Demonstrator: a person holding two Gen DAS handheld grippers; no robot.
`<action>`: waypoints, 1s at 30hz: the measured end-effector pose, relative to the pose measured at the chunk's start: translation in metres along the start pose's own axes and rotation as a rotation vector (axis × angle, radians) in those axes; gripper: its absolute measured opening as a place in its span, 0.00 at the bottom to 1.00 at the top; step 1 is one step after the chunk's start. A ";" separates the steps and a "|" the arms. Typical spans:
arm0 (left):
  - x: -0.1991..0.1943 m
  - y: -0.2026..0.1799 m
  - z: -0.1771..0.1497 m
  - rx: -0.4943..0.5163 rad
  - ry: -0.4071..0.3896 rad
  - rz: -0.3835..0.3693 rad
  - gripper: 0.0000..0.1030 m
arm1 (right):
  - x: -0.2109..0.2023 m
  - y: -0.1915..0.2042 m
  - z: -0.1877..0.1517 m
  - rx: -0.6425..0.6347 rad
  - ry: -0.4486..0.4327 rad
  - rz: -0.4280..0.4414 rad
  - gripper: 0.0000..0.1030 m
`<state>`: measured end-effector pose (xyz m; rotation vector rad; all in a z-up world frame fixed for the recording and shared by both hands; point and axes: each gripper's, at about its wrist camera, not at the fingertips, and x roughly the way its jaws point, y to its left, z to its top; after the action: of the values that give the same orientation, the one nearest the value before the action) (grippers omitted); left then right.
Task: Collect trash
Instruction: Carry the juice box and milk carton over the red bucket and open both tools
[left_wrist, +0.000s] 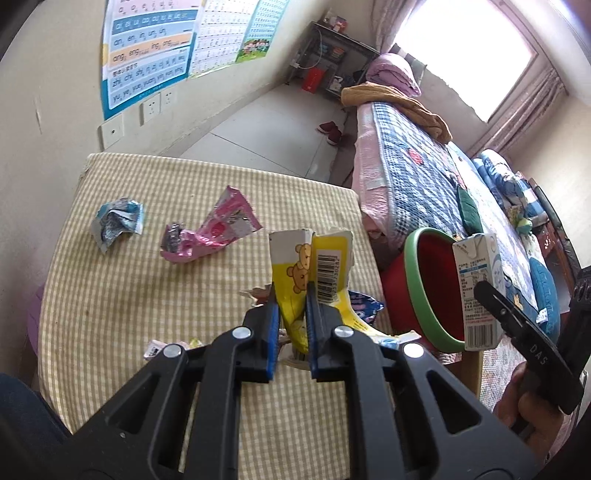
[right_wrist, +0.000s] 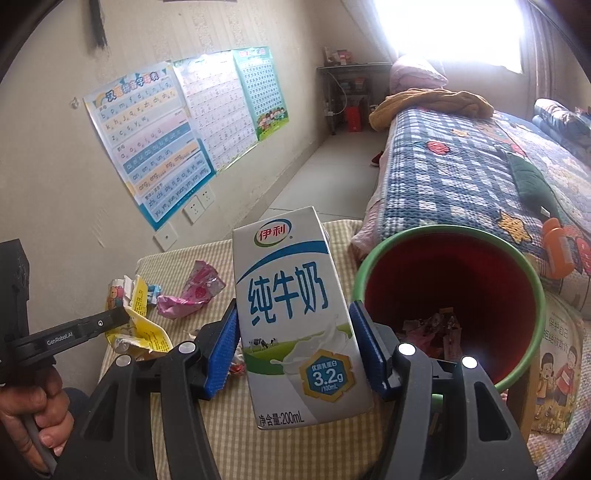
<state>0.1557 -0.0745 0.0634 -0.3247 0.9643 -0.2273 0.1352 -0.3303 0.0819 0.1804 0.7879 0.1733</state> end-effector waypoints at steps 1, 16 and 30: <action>0.002 -0.008 0.001 0.012 0.002 -0.015 0.11 | -0.002 -0.008 0.001 0.014 -0.007 -0.005 0.56; 0.061 -0.151 0.014 0.234 0.060 -0.141 0.12 | -0.029 -0.119 0.006 0.177 -0.080 -0.104 0.56; 0.108 -0.222 0.006 0.372 0.102 -0.161 0.12 | -0.014 -0.165 0.012 0.234 -0.069 -0.121 0.56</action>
<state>0.2101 -0.3153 0.0653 -0.0484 0.9746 -0.5662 0.1480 -0.4945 0.0630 0.3569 0.7468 -0.0399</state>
